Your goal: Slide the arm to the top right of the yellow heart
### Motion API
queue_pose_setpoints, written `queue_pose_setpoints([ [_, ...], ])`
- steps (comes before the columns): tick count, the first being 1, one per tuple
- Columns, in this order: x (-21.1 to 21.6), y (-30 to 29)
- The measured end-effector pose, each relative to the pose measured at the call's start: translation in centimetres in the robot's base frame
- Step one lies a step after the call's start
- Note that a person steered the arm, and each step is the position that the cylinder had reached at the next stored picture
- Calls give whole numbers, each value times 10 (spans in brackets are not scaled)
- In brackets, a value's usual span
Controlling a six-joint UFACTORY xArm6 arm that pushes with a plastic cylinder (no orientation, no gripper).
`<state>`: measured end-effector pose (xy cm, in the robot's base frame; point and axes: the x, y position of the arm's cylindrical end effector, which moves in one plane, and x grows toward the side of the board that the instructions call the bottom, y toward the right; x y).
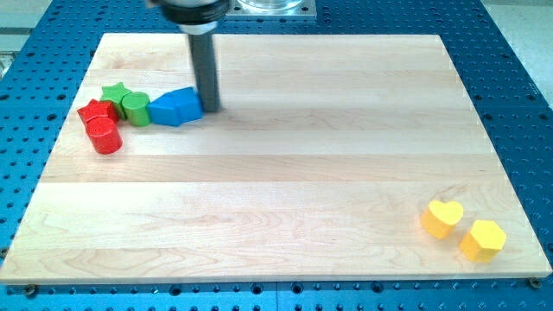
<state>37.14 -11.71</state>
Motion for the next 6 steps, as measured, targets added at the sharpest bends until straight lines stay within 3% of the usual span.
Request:
queue_pose_setpoints([
  [1,40,-32],
  [2,91,-13],
  [3,155,72],
  [5,96,291],
  [6,150,409],
])
